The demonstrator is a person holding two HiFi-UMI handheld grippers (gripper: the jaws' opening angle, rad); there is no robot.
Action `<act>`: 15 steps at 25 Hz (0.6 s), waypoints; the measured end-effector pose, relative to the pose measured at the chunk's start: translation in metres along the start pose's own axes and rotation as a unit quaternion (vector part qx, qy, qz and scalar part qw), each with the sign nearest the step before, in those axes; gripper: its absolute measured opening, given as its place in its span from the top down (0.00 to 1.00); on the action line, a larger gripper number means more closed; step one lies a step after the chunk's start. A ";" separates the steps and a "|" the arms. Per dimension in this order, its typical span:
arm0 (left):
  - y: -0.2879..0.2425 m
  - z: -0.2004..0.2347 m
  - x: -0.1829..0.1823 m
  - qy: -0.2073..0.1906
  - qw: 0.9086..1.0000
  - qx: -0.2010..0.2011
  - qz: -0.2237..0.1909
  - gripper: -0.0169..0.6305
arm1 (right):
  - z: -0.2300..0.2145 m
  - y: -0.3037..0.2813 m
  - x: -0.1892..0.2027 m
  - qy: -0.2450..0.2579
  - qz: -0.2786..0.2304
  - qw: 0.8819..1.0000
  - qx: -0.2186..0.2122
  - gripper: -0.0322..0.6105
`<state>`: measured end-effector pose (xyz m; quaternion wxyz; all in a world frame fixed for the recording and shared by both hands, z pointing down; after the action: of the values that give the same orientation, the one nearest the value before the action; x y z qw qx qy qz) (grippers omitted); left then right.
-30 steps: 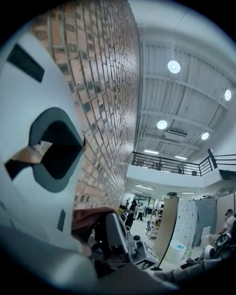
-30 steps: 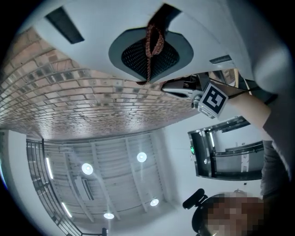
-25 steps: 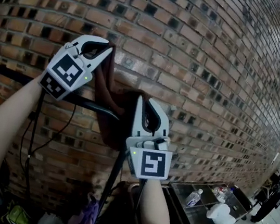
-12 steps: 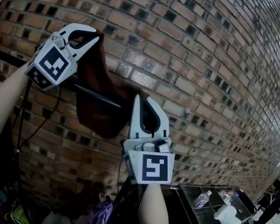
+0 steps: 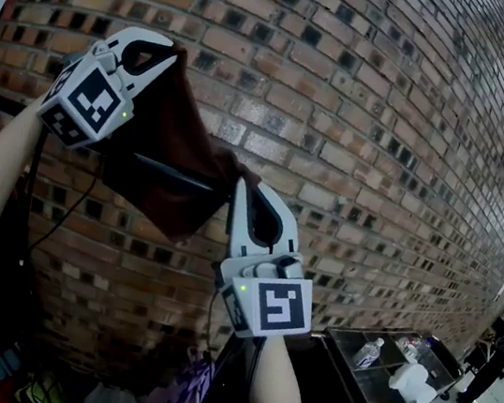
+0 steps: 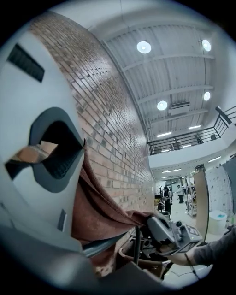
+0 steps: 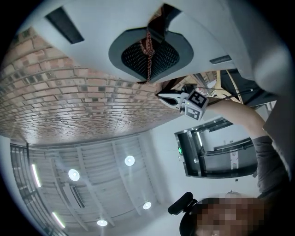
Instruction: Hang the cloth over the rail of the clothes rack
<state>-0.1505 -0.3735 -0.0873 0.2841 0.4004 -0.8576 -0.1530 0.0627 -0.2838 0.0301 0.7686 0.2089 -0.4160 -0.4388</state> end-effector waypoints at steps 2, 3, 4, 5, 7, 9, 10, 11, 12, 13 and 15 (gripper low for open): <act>0.013 -0.001 -0.001 0.034 0.999 0.016 0.017 0.92 | 0.000 0.003 0.004 -0.007 0.002 1.000 0.006 0.92; 0.020 -0.004 0.000 0.053 0.998 0.019 0.023 0.92 | 0.000 0.006 0.008 -0.016 0.006 1.000 0.008 0.92; 0.029 -0.008 0.001 0.070 0.997 0.019 0.026 0.92 | 0.000 0.009 0.011 -0.030 0.008 0.999 0.010 0.92; 0.038 -0.013 0.002 0.080 0.996 0.016 0.026 0.92 | 0.000 0.012 0.014 -0.045 0.010 0.999 0.011 0.92; 0.059 -0.023 0.002 0.085 0.996 0.004 0.030 0.92 | 0.002 0.017 0.018 -0.062 0.014 0.998 0.012 0.92; 0.080 -0.033 0.003 0.093 0.995 -0.006 0.040 0.92 | 0.002 0.023 0.022 -0.070 0.021 0.997 0.014 0.92; 0.090 -0.039 0.005 0.103 0.994 -0.007 0.045 0.92 | 0.001 0.026 0.024 -0.080 0.023 0.996 0.015 0.92; 0.099 -0.045 0.007 0.116 0.992 -0.007 0.050 0.92 | 0.001 0.028 0.026 -0.095 0.025 0.995 0.013 0.92; 0.108 -0.051 0.010 0.134 0.990 -0.005 0.053 0.92 | 0.001 0.031 0.028 -0.113 0.024 0.993 0.009 0.92; 0.116 -0.058 0.013 0.158 0.986 -0.002 0.052 0.92 | 0.001 0.034 0.029 -0.133 0.021 0.991 0.002 0.92; 0.130 -0.074 0.017 0.218 0.975 0.015 0.032 0.92 | 0.001 0.043 0.030 -0.170 0.004 0.985 -0.011 0.92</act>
<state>-0.1923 -0.3069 0.0408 0.4631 0.4012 -0.7893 -0.0397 0.0915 -0.2869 0.0734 0.6905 0.1212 -0.5365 -0.4697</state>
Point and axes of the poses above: the fingertips, and each gripper's own axes: y backward along the fingers, z to its left, x out of its underside, the point moved 7 cm from there along y, backward along the fingers, and after that the axes turned 9 degrees about y, right-handed, at the moved point
